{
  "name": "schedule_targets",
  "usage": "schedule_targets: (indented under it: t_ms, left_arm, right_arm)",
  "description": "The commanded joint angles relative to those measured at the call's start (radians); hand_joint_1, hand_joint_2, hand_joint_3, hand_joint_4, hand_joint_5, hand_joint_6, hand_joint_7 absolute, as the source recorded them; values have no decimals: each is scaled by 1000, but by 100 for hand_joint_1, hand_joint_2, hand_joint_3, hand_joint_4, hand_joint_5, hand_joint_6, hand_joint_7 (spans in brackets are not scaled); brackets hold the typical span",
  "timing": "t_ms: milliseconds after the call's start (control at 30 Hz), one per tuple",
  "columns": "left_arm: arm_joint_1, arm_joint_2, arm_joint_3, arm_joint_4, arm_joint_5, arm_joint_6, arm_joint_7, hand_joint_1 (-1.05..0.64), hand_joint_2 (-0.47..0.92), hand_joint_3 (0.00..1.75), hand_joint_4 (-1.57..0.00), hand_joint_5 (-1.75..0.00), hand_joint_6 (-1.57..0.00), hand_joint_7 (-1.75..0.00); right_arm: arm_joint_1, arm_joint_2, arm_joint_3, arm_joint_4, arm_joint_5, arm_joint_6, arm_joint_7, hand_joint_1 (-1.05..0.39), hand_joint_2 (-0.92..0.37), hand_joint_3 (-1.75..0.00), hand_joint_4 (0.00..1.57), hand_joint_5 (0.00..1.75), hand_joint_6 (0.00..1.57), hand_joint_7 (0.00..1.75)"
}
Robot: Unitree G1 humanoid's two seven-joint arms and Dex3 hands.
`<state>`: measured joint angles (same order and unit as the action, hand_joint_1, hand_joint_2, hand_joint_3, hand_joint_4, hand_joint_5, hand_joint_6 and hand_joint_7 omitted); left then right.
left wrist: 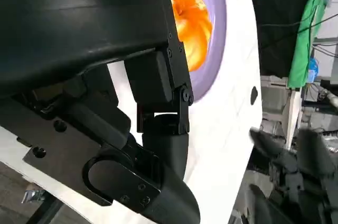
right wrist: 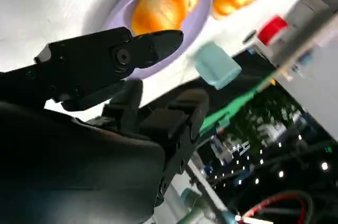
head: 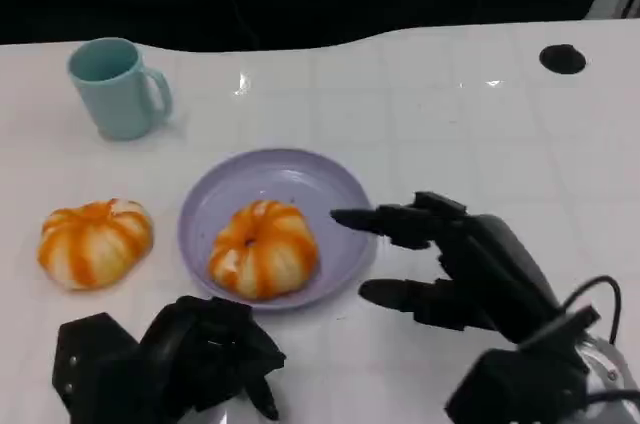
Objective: Grasp the bread from the table and place it into the plate.
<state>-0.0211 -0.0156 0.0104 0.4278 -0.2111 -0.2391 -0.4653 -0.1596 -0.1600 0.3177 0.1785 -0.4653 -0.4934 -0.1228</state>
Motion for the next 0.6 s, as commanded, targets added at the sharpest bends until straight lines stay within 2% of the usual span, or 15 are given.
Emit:
schedule_targets:
  t_ms: [33,100,200,600]
  left_arm:
    - [0,9,4,-3,1,4,10,-105,77,0,-157,-85,-157,-54]
    - [1,9,5,-5,-2,9,8,-105,76,0,-157,-85,-157,-54]
    - [2,8,7,-10,-10,15,3,-105,76,0,-157,-85,-157,-54]
    - [-2,13,11,-5,-12,16,-1,-105,77,0,-157,-84,-157,-53]
  right_arm:
    - [49,-27,-43,-10,49,-52,4,-24,-62,-78,67,158,77,100]
    - [67,-40,-54,-10,57,-67,14,-24,-54,-91,66,166,71,117]
    - [93,-61,-65,-12,62,-72,30,-26,-54,-91,64,173,65,130]
    - [176,-111,-126,8,74,-146,29,-30,-56,-91,63,175,56,147]
